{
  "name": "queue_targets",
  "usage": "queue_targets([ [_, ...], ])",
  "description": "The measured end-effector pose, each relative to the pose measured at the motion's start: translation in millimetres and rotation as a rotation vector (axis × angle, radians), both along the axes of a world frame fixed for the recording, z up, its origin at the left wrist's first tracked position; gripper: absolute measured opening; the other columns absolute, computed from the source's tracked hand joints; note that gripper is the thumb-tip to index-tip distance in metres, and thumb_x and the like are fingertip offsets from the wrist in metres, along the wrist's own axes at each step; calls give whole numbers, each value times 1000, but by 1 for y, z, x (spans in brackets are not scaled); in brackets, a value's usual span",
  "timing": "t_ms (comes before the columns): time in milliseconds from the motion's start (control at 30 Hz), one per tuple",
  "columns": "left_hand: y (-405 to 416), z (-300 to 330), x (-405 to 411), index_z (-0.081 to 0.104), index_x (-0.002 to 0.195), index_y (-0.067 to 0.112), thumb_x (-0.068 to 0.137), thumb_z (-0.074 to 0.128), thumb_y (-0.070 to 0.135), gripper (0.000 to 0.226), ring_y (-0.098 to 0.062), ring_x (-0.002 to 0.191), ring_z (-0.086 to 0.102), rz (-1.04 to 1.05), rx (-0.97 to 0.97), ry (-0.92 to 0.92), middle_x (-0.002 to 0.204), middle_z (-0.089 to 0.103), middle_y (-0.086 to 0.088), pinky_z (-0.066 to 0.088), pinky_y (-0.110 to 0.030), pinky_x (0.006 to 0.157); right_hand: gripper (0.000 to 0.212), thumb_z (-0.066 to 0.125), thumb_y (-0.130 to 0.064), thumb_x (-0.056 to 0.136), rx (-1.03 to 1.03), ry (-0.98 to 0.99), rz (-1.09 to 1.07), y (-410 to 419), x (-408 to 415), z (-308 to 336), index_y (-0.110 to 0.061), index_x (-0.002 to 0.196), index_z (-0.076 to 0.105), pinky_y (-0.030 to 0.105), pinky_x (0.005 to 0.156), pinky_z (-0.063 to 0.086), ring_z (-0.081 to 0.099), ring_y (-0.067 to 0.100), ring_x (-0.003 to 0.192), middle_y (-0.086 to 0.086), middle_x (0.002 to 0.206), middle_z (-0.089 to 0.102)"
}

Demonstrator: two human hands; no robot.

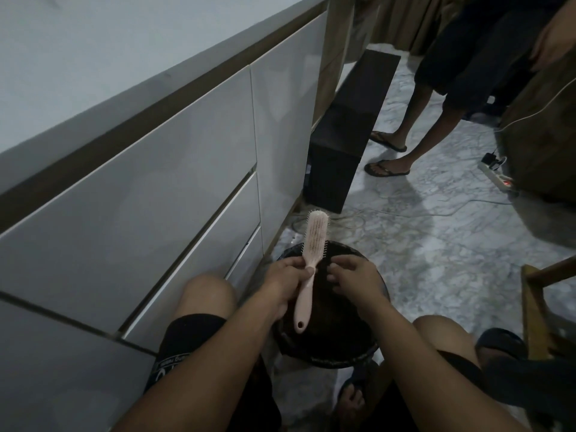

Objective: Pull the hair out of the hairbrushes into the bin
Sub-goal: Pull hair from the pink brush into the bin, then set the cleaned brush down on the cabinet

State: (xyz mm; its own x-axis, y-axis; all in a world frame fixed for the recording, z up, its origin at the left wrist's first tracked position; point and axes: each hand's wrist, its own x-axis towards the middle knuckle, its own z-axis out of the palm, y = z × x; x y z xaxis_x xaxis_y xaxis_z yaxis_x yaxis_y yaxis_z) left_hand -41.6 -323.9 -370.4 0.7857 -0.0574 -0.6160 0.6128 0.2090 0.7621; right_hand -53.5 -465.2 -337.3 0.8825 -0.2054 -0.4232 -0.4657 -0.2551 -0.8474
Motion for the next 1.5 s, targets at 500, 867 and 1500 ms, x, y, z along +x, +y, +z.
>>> queue_targets([
  [500,10,14,-6,72,110,13,86,71,3,26,-20,82,66,18,176,-67,90,69,-1,52,-30,66,11,70,-12,82,-361,-88,17,-17,13,8,-21,77,76,36,86,57,70,17,85,2,82,74],
  [867,5,33,-2,71,108,7,84,73,2,25,-22,84,69,62,105,-35,96,73,-8,54,-27,59,50,68,-3,80,39,98,243,-9,-17,20,-9,129,58,23,78,53,63,15,102,6,120,67],
  [1500,4,172,25,16,158,17,90,64,45,87,-26,154,10,1,1202,-859,167,7,-8,17,-44,124,27,55,-8,90,-156,-468,220,6,2,123,-20,111,66,17,70,47,64,9,92,-5,97,68],
])
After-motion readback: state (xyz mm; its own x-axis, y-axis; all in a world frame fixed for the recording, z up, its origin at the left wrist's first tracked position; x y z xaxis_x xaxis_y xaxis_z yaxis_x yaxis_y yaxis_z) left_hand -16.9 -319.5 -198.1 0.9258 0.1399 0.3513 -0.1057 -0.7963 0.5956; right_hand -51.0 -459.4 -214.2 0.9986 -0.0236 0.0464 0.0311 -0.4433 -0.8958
